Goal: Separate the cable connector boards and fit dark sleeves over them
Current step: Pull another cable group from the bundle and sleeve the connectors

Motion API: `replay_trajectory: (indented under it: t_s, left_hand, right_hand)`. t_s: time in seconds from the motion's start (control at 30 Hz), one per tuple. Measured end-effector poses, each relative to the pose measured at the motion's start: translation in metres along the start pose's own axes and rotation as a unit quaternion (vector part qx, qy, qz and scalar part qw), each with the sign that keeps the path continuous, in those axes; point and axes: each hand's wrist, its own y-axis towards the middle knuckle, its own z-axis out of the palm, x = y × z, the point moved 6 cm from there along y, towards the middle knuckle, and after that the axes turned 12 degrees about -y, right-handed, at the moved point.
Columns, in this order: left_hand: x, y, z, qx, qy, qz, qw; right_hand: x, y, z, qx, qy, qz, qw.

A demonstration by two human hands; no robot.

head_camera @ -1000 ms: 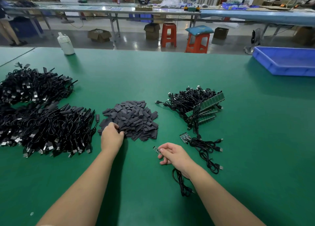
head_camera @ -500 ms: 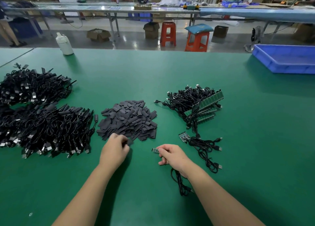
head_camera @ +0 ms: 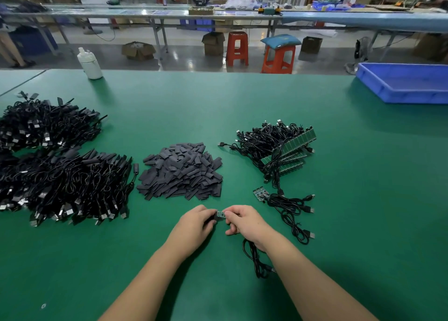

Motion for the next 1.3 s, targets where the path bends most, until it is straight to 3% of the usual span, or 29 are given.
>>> replay_trajectory:
  t_s: [0.33,0.63,0.87,1.3]
  left_hand:
    - [0.002,-0.006,-0.008,-0.041,-0.022,0.000,0.999]
    - [0.011,-0.003,-0.015,-0.013,0.032,-0.055,0.998]
    - [0.008,-0.003,-0.017,-0.016,-0.099,-0.104,0.989]
    - [-0.009,-0.001,0.001,0.015,-0.065,-0.063,0.996]
  right_hand:
    - [0.003,-0.004,-0.002,-0.003,-0.001,0.013,1.000]
    - [0.003,-0.005,-0.003,-0.003,-0.012,0.018,1.000]
    - [0.006,-0.006,0.001,0.003,0.002,-0.009,1.000]
    - [0.002,-0.007,-0.005,0.018,0.053,0.009,0.998]
